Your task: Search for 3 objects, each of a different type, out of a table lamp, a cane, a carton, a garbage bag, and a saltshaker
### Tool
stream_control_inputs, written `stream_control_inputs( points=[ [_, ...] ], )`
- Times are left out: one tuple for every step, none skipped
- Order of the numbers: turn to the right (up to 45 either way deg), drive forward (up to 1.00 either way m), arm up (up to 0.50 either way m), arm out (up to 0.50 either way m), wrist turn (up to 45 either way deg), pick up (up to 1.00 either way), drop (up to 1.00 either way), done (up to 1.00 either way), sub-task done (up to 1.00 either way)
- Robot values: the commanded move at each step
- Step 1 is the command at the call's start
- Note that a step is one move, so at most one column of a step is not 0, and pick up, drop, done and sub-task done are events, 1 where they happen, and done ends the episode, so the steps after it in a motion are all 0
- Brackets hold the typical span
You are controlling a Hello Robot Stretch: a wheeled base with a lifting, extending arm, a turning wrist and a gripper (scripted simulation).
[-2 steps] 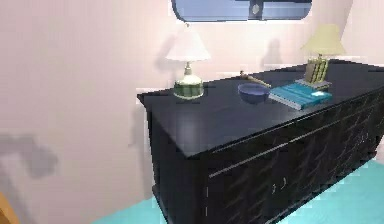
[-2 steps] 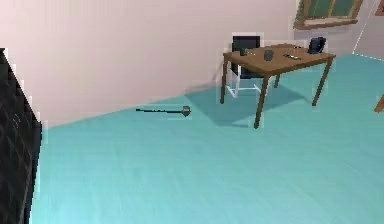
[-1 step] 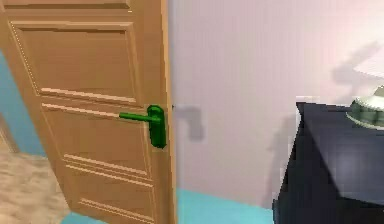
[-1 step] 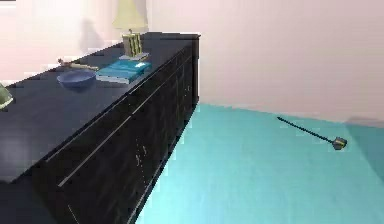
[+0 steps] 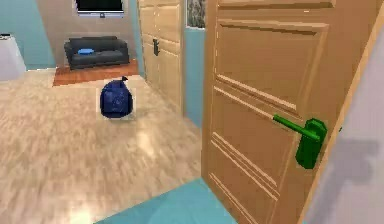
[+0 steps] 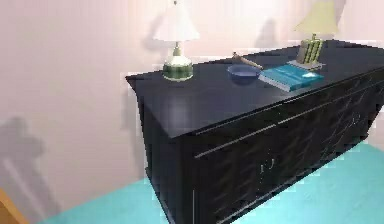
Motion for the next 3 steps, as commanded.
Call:
stream_control_inputs(
  points=[
    [-45.0,0.00,0.00,0.00,0.0,0.00,0.00,0.00,0.00],
    [0.0,1.00,0.00,0.00,0.0,0.00,0.00,0.00,0.00],
    [0.0,0.55,0.00,0.00,0.0,0.00,0.00,0.00,0.00]
  ],
)
